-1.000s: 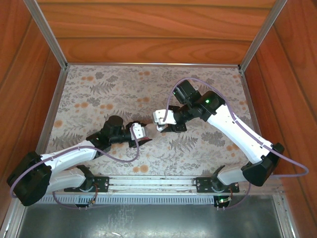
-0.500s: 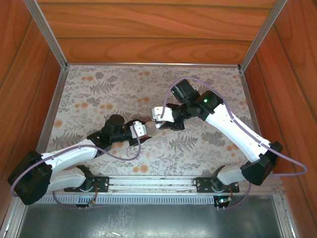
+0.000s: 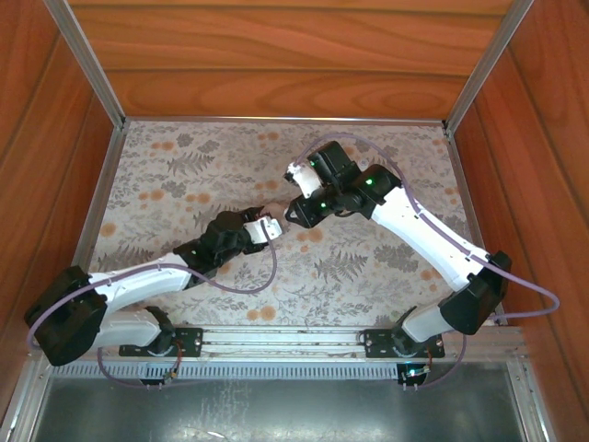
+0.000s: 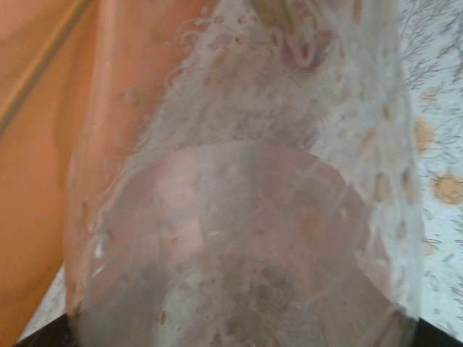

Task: Screw on the bottle caps

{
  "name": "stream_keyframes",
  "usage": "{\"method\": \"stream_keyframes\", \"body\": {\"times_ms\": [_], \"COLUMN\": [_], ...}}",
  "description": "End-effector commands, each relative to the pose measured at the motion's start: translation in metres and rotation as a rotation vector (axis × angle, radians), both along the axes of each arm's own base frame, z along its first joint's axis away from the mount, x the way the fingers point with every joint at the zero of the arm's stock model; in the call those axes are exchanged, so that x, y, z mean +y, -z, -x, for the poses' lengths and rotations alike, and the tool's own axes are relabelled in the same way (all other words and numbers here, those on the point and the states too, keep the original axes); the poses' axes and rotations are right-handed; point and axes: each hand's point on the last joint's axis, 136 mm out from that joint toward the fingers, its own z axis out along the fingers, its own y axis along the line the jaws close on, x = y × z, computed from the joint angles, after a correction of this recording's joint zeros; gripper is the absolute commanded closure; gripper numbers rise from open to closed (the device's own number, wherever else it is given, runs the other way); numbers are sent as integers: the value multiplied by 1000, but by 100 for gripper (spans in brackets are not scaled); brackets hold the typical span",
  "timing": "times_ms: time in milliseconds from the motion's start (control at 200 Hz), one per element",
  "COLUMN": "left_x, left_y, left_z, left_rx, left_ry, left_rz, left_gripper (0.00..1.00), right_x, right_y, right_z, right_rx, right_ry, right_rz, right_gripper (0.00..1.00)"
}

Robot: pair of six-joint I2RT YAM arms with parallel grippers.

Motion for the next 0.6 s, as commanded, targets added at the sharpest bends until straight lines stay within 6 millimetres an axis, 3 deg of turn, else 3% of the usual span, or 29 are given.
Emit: {"method": "stream_keyframes", "body": {"times_ms": [0, 120, 190, 290, 375, 495, 595], "left_x": [1, -2, -4, -5, -7, -10, -13], "left_y": [-34, -27, -23, -16, -11, 1, 14], "left_z": [-21, -19, -16, -8, 0, 13, 26], "left_rx": [-160, -139, -105, -20, 59, 149, 214], "left_ry": [-92, -68, -32, 35, 96, 162, 217], "left_rz": [-8, -4, 25, 104, 159, 159, 147], "left_gripper": [40, 40, 40, 40, 40, 40, 40], "right_x": [-5, -4, -5, -1, 1, -8, -18], "right_y": [-2, -2, -5, -21, -33, -37, -27], "right_z": [0, -4, -8, -6, 11, 36, 50], "right_rx": [238, 228, 142, -64, -288, -520, -608], "right_ry": [340, 359, 286, 34, -278, -610, -830], "right_rz": [-50, -75, -58, -67, -84, -66, -3], "right_gripper": [92, 87, 72, 43, 30, 19, 18]}}
